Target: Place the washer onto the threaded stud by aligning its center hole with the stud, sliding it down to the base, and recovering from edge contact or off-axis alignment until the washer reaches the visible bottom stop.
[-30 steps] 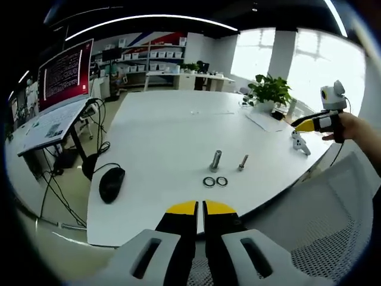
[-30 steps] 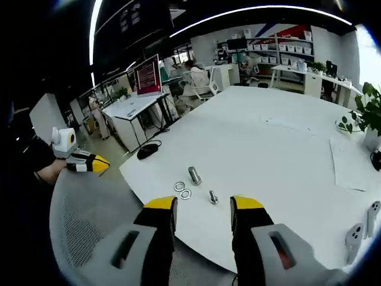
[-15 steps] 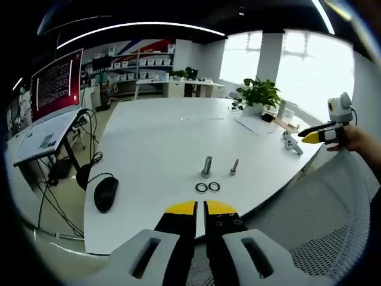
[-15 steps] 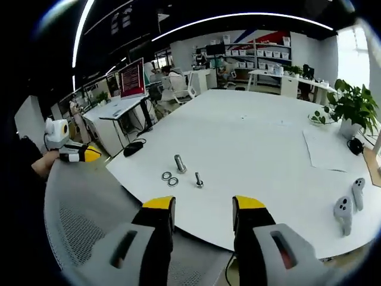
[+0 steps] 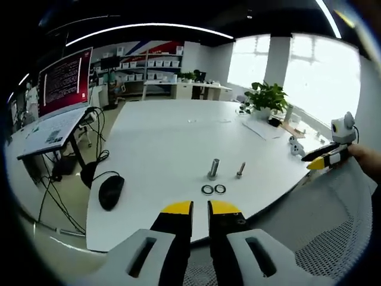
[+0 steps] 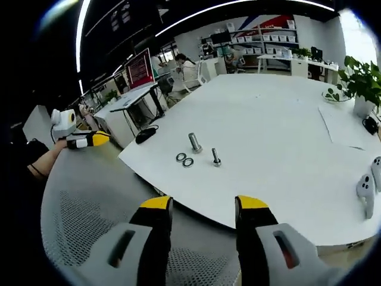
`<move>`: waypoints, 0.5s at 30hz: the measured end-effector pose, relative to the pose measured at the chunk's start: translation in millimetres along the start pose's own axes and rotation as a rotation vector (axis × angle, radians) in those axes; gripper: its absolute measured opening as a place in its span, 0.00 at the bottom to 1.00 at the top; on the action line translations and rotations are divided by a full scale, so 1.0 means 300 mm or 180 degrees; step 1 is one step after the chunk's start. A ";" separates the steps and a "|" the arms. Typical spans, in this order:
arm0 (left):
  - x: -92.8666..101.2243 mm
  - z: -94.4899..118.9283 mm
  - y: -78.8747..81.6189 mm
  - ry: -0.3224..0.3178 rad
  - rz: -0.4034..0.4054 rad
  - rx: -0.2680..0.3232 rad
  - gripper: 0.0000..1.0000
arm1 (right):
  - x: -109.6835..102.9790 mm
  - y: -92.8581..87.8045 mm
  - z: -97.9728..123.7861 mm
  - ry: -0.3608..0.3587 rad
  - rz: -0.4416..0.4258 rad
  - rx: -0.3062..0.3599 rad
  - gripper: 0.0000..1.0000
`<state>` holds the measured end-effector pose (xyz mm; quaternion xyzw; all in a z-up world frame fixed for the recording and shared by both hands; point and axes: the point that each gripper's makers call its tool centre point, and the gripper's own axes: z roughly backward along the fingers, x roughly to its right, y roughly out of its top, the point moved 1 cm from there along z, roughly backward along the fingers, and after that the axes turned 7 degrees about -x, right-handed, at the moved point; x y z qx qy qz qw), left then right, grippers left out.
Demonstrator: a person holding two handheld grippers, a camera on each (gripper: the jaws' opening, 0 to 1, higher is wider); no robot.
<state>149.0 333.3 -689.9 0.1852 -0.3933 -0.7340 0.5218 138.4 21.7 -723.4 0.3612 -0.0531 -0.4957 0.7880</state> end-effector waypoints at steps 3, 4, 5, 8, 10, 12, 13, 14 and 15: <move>-0.004 -0.001 -0.009 0.0045 -0.0018 -0.0065 0.07 | -0.001 0.019 0.012 0.0110 -0.0192 0.0169 0.44; -0.006 -0.001 -0.008 0.0049 -0.0016 -0.0063 0.07 | 0.004 0.020 0.024 0.0081 -0.0253 0.0215 0.44; -0.008 -0.002 -0.008 0.0050 -0.0011 -0.0065 0.07 | 0.003 0.021 0.031 0.0094 -0.0310 0.0249 0.44; -0.010 -0.002 -0.013 0.0065 0.0019 -0.0095 0.07 | -0.065 0.029 0.049 0.0373 -0.0306 0.0354 0.45; -0.015 -0.002 -0.014 0.0106 0.0023 -0.0106 0.07 | -0.107 0.022 0.052 0.0379 -0.0057 0.0304 0.45; -0.023 -0.001 -0.018 0.0138 0.0002 -0.0130 0.08 | -0.087 0.048 0.059 0.0173 -0.0007 0.0445 0.42; -0.022 -0.003 -0.019 0.0130 0.0018 -0.0152 0.09 | -0.086 0.043 0.053 0.0209 -0.0052 0.0405 0.41; -0.015 -0.006 -0.019 0.0114 -0.0021 -0.0172 0.10 | -0.083 0.041 0.047 0.0175 -0.0046 0.0397 0.39; -0.009 -0.010 -0.019 0.0084 -0.0201 -0.0221 0.10 | -0.074 0.037 0.044 0.0116 -0.0001 0.0389 0.36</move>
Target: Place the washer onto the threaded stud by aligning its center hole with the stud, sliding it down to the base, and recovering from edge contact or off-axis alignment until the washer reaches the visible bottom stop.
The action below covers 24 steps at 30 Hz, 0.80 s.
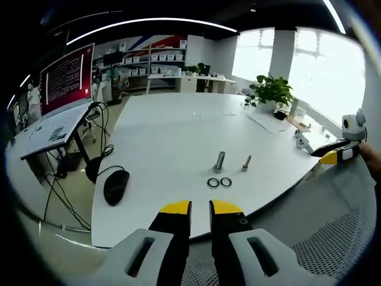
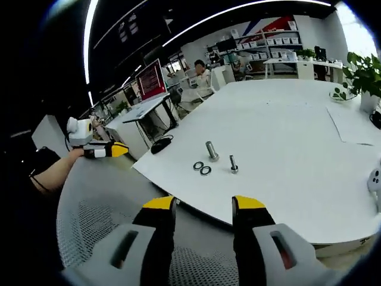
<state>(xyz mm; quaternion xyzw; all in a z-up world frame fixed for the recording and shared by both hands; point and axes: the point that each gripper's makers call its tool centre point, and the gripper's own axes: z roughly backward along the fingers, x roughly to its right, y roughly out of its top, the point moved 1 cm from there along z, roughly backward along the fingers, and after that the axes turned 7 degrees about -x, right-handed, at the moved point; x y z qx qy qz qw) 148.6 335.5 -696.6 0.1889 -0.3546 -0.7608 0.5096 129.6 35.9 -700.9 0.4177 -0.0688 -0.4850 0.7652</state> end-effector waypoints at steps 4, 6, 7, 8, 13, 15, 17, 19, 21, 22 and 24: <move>0.028 -0.012 -0.009 -0.0056 -0.0491 -0.0208 0.18 | -0.014 0.004 -0.007 0.0075 0.0099 -0.0015 0.33; 0.044 -0.023 -0.007 -0.0134 -0.0674 -0.0295 0.18 | -0.015 0.006 -0.007 0.0086 0.0096 -0.0003 0.33; 0.045 -0.028 -0.006 -0.0148 -0.0746 -0.0338 0.19 | -0.015 0.008 -0.007 0.0093 0.0090 0.0013 0.33; 0.037 -0.036 0.000 -0.0132 -0.0843 -0.0403 0.20 | -0.016 0.008 -0.007 0.0097 0.0088 0.0015 0.33; 0.008 -0.074 0.045 -0.0136 -0.1237 -0.0596 0.21 | -0.021 0.003 -0.011 0.0145 0.0077 -0.0025 0.33; 0.003 -0.094 0.057 -0.0175 -0.1391 -0.0689 0.23 | -0.023 0.005 -0.012 0.0146 0.0090 -0.0020 0.33; 0.008 -0.118 0.062 -0.0240 -0.1513 -0.0756 0.26 | -0.024 0.006 -0.012 0.0151 0.0086 -0.0014 0.33; 0.009 -0.142 0.060 -0.0275 -0.1574 -0.0822 0.28 | -0.024 0.007 -0.012 0.0158 0.0088 -0.0007 0.33; 0.009 -0.162 0.051 -0.0315 -0.1646 -0.0904 0.28 | -0.028 0.005 -0.014 0.0186 0.0101 -0.0028 0.33; 0.008 -0.171 0.045 -0.0330 -0.1702 -0.0949 0.28 | -0.028 0.004 -0.014 0.0188 0.0103 -0.0039 0.33; -0.007 -0.196 0.018 -0.0313 -0.1962 -0.1144 0.28 | -0.025 0.002 -0.015 0.0175 0.0098 -0.0055 0.33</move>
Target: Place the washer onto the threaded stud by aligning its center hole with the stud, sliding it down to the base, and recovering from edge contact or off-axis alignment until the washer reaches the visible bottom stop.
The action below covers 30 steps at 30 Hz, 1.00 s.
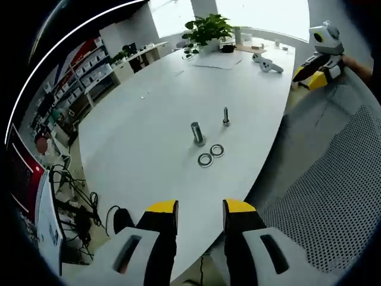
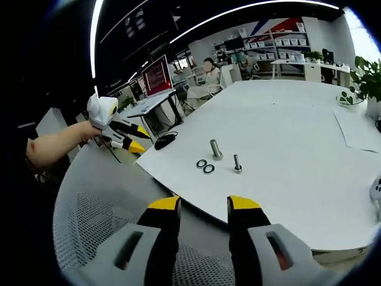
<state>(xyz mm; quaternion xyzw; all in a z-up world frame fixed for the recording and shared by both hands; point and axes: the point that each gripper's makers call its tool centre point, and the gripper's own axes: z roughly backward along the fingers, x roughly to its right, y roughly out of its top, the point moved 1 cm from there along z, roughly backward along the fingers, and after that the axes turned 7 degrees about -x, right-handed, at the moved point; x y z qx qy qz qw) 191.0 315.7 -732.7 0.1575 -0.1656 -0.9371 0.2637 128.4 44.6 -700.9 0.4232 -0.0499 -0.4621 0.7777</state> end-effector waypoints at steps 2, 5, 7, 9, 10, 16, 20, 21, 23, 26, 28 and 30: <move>-0.001 -0.028 -0.021 -0.0034 -0.0192 -0.0146 0.28 | 0.005 -0.004 -0.002 -0.0011 -0.0022 -0.0028 0.33; 0.016 -0.062 -0.040 -0.0213 -0.0393 -0.0250 0.29 | 0.009 -0.017 -0.003 -0.0024 -0.0079 -0.0088 0.34; 0.017 -0.086 -0.050 -0.0280 -0.0493 -0.0296 0.32 | 0.007 -0.021 -0.004 -0.0024 -0.0041 -0.0115 0.35; 0.005 -0.102 -0.059 -0.0283 -0.0630 -0.0377 0.33 | 0.005 -0.046 -0.009 -0.0014 -0.0045 -0.0285 0.35; 0.003 -0.107 -0.058 -0.0304 -0.0684 -0.0390 0.33 | 0.005 -0.056 -0.013 -0.0015 -0.0065 -0.0356 0.35; -0.032 -0.145 -0.041 -0.0428 -0.0855 -0.0415 0.34 | 0.062 -0.025 0.021 -0.0511 0.0161 -0.0218 0.32; -0.042 -0.205 -0.069 -0.0528 -0.1084 -0.0573 0.34 | 0.058 -0.015 0.040 -0.0653 -0.0019 -0.0203 0.32; -0.045 -0.217 -0.073 -0.0521 -0.1153 -0.0603 0.34 | 0.055 -0.015 0.042 -0.0635 -0.0114 -0.0190 0.32; -0.051 -0.245 -0.075 -0.0506 -0.1249 -0.0636 0.34 | 0.066 -0.016 0.046 -0.0723 -0.0116 -0.0159 0.32; -0.052 -0.278 -0.074 -0.0552 -0.1187 -0.0654 0.34 | 0.085 -0.026 0.042 -0.0836 -0.0211 -0.0146 0.32; -0.047 -0.300 -0.081 -0.0582 -0.1172 -0.0682 0.34 | 0.091 -0.044 0.033 -0.0869 -0.0279 -0.0208 0.29; -0.041 -0.319 -0.089 -0.0598 -0.1187 -0.0694 0.34 | 0.104 -0.033 0.040 -0.0917 -0.0274 -0.0139 0.25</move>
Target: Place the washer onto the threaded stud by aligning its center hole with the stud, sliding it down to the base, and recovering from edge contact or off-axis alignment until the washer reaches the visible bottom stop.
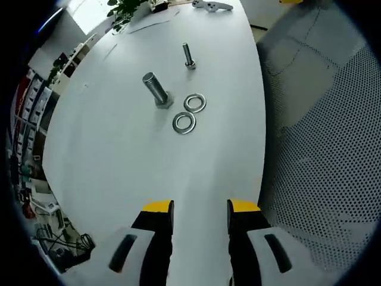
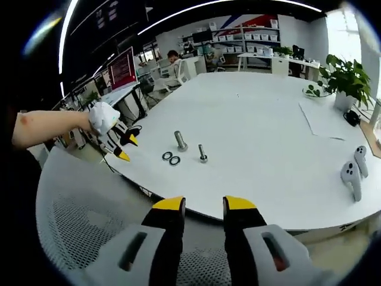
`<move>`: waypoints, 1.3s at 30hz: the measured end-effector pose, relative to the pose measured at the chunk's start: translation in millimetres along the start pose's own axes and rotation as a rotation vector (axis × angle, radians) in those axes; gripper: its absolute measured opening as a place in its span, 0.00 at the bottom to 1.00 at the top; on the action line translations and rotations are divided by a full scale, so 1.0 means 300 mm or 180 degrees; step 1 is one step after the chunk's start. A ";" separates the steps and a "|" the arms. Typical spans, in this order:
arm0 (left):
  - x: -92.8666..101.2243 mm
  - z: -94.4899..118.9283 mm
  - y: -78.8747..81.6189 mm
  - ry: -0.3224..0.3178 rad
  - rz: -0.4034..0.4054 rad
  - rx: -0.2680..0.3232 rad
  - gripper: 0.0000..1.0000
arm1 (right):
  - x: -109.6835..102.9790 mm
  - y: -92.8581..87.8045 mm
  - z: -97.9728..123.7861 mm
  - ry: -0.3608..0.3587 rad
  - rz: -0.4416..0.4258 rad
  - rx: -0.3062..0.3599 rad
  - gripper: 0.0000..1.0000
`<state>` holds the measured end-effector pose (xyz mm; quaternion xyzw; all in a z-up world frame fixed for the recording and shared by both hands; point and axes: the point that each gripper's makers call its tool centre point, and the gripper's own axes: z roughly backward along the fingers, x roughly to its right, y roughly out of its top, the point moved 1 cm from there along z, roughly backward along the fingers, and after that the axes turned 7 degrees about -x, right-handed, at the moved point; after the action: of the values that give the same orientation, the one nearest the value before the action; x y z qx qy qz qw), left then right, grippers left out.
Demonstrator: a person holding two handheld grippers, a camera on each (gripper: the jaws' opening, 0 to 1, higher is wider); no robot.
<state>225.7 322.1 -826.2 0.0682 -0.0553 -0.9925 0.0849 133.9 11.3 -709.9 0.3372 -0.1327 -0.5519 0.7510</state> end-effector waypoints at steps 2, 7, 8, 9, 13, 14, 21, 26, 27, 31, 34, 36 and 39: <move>0.003 -0.021 -0.010 -0.0026 -0.0005 -0.0068 0.34 | 0.003 -0.007 -0.003 0.0013 -0.0044 -0.0037 0.25; -0.005 -0.058 -0.032 -0.0071 -0.0040 -0.0216 0.34 | 0.010 -0.011 -0.008 -0.0018 -0.0033 -0.0076 0.25; -0.009 -0.060 -0.032 -0.0072 -0.0043 -0.0227 0.34 | 0.011 -0.012 -0.010 -0.0015 -0.0036 -0.0095 0.25; -0.015 -0.060 -0.030 -0.0089 -0.0001 -0.0227 0.34 | 0.012 -0.012 -0.008 -0.0030 -0.0035 -0.0097 0.25; -0.029 -0.068 -0.008 -0.0119 0.0131 -0.0197 0.33 | 0.017 -0.008 -0.007 -0.0080 -0.0001 -0.0090 0.22; -0.030 -0.074 -0.006 -0.0124 0.0123 -0.0225 0.33 | 0.017 -0.011 -0.006 -0.0081 -0.0001 -0.0100 0.22; -0.041 -0.101 0.016 -0.0105 -0.0073 -0.0327 0.30 | 0.016 -0.012 -0.006 -0.0069 -0.0025 -0.0092 0.22; -0.035 -0.105 0.018 -0.0169 -0.0190 -0.0405 0.27 | 0.015 -0.014 -0.006 -0.0060 -0.0036 -0.0107 0.22; -0.030 -0.106 0.018 -0.0225 -0.0215 -0.0408 0.26 | 0.014 -0.014 -0.007 -0.0062 -0.0038 -0.0107 0.22; -0.044 -0.109 0.018 -0.0227 -0.0185 -0.0429 0.30 | 0.016 -0.014 -0.006 -0.0066 -0.0055 -0.0101 0.22; -0.048 -0.109 0.021 -0.0238 -0.0318 -0.0368 0.33 | 0.015 -0.014 -0.007 -0.0070 -0.0058 -0.0104 0.22; -0.040 -0.110 0.019 -0.0329 -0.0281 -0.0358 0.30 | 0.016 -0.015 -0.007 -0.0072 -0.0060 -0.0106 0.22; -0.038 -0.111 0.019 -0.0363 -0.0286 -0.0347 0.28 | 0.018 -0.016 -0.007 -0.0078 -0.0073 -0.0104 0.22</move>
<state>242.5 315.1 -857.0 0.0092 -0.0028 -0.9991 0.0405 133.4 6.4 -715.3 0.3196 -0.1290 -0.5667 0.7484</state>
